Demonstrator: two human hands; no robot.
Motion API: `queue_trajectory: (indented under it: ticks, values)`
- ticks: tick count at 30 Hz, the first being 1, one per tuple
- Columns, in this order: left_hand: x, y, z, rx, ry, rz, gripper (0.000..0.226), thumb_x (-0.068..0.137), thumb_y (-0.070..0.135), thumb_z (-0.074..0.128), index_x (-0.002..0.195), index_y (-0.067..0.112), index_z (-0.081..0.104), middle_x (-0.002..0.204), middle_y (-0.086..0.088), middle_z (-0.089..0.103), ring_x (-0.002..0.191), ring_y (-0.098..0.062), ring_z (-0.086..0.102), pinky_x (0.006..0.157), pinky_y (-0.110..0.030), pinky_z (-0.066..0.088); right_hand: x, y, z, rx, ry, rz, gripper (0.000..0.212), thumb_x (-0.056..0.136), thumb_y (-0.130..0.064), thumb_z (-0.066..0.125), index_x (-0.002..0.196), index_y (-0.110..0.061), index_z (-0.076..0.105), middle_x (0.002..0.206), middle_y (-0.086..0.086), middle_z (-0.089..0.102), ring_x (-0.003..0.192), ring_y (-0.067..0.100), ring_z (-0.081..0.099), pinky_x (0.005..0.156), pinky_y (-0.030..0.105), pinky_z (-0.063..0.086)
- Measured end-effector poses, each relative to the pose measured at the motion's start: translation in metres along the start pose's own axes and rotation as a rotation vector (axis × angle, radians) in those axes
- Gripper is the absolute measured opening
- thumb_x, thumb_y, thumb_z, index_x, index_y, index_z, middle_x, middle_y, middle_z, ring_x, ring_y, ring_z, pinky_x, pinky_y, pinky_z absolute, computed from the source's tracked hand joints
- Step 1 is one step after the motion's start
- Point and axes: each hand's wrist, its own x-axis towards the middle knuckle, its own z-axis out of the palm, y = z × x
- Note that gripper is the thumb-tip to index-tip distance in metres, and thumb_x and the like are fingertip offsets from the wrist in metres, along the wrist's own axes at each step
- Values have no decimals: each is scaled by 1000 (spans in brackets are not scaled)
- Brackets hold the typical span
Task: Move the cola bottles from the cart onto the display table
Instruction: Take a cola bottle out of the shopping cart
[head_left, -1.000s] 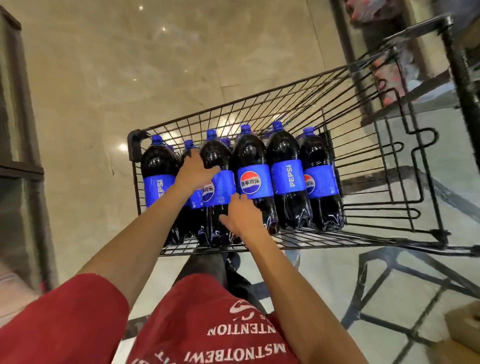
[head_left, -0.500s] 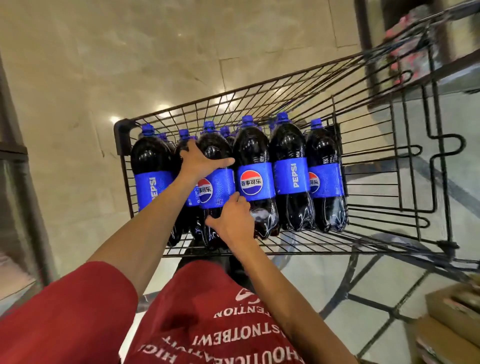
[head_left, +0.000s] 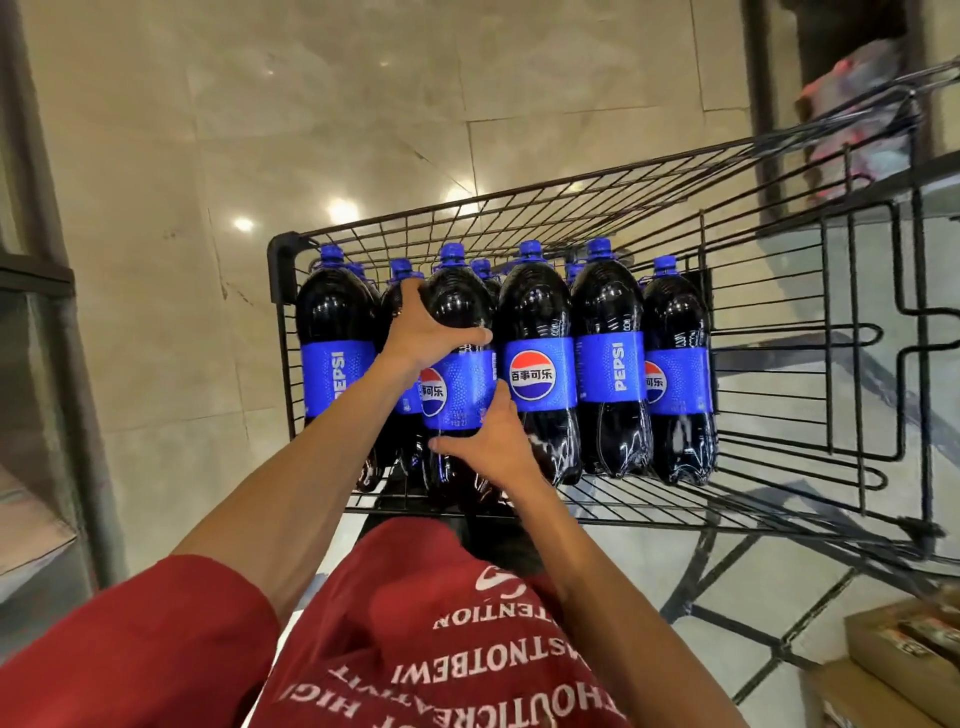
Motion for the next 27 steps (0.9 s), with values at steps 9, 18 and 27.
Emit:
queue_trajectory:
  ticks: [9,18,27]
  values:
    - [-19,-21,-21,-191,45,60,96,64,29,96,135,30,30,116,12,56,105,-11,63,93,-33,55,31,20,2,129,-151,-32,109,36,-55,101,128,-21,52,113,-8,72,100,9,71,92,40,59]
    - [-37,-22,-23,-227,95,69,98,67,31,94,142,24,31,125,3,58,103,-11,63,89,-31,54,17,12,-7,9,-105,-132,74,43,-49,98,106,-25,69,97,-9,76,87,8,73,85,39,60]
    - [-98,-6,-28,-337,271,209,89,66,27,94,134,23,37,116,13,59,102,-3,61,88,-27,51,-23,-2,-40,-97,-39,-388,76,51,-41,98,111,-38,51,102,-18,65,89,-4,64,77,24,54]
